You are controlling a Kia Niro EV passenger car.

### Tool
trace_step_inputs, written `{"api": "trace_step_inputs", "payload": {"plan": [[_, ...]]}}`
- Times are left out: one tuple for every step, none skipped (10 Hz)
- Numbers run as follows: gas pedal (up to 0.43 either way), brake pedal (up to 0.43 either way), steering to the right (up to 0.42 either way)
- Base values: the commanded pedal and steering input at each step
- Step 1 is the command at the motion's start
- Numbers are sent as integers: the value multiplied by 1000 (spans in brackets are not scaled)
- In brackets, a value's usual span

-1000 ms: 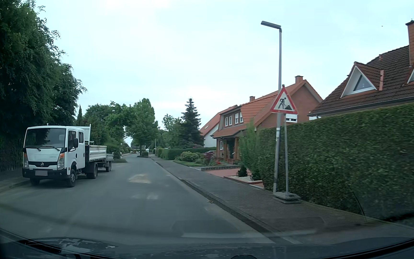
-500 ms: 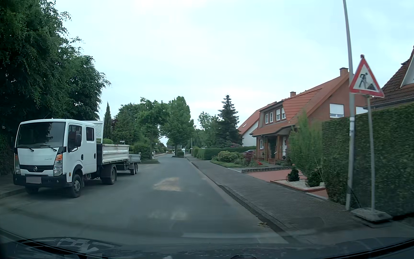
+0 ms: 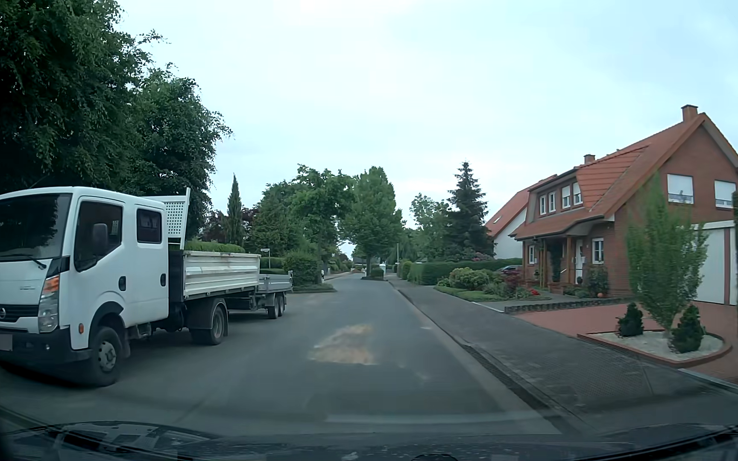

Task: Follow the waypoints while adhering to traffic rules and regulations

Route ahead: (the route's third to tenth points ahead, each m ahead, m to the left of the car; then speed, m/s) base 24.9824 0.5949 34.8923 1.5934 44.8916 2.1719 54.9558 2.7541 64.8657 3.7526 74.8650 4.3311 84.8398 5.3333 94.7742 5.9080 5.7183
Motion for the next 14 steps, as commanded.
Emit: {"api": "trace_step_inputs", "payload": {"plan": [[169,0,-76],[169,0,-60],[157,0,-54],[157,0,-47],[157,0,-36],[157,0,-23],[157,0,-14],[157,0,-15],[157,0,-4],[157,0,7],[138,0,6],[138,0,6],[138,0,5],[138,0,5]]}}
